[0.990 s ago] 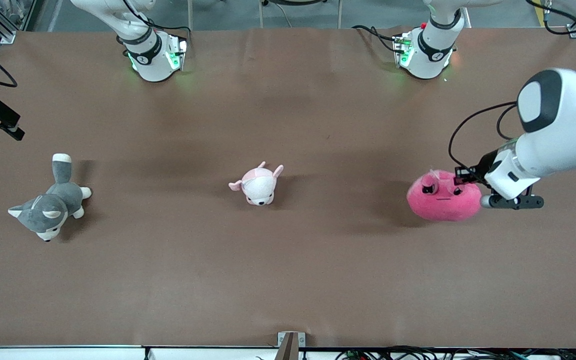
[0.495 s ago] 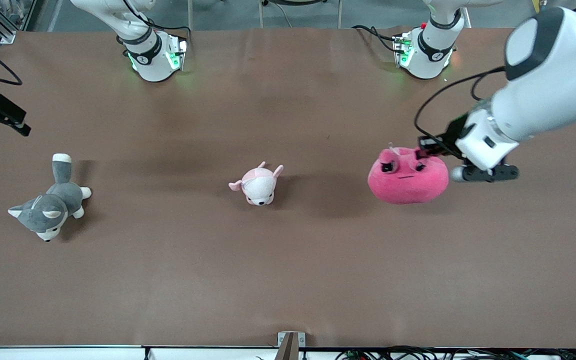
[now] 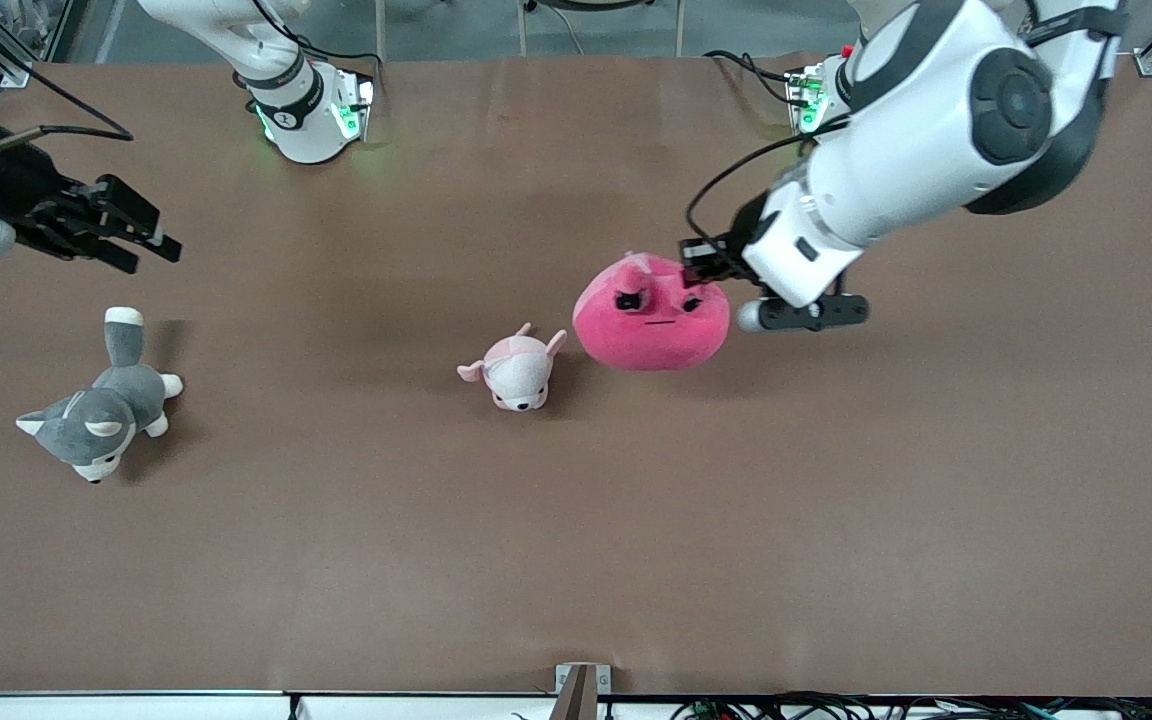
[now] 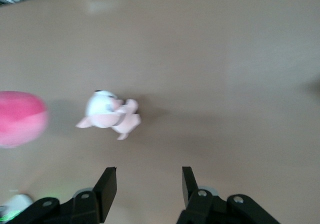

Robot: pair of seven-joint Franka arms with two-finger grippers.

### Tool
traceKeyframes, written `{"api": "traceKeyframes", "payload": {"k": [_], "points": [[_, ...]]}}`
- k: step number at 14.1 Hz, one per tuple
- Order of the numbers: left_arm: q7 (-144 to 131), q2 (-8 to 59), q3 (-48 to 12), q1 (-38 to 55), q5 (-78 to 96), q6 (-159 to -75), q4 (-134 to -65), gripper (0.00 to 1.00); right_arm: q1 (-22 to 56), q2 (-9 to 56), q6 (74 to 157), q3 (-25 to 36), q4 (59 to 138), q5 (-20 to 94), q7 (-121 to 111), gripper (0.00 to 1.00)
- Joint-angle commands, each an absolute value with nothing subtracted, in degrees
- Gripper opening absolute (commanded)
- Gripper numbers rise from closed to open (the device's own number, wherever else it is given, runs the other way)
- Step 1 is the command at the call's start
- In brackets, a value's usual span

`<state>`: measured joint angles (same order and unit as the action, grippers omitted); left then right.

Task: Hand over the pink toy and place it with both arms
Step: 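Lift the pink plush with the left gripper while the right gripper reaches in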

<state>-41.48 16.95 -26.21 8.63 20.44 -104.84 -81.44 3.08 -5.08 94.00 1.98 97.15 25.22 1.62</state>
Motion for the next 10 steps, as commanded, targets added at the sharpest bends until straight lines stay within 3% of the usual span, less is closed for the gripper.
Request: {"api": "traceKeyframes", "payload": {"k": [1, 10], "points": [[-48.8, 19.5, -26.4, 12.8, 25.7, -110.6, -79.1, 0.0, 6.1, -2.7, 93.9, 2.5, 96.4, 33.7, 9.9, 0.59], [-65.4, 27.1, -26.4, 25.4, 28.6, -137.0, -76.3, 0.01, 12.2, 1.7, 94.0, 2.5, 95.2, 40.3, 10.5, 0.55]]}}
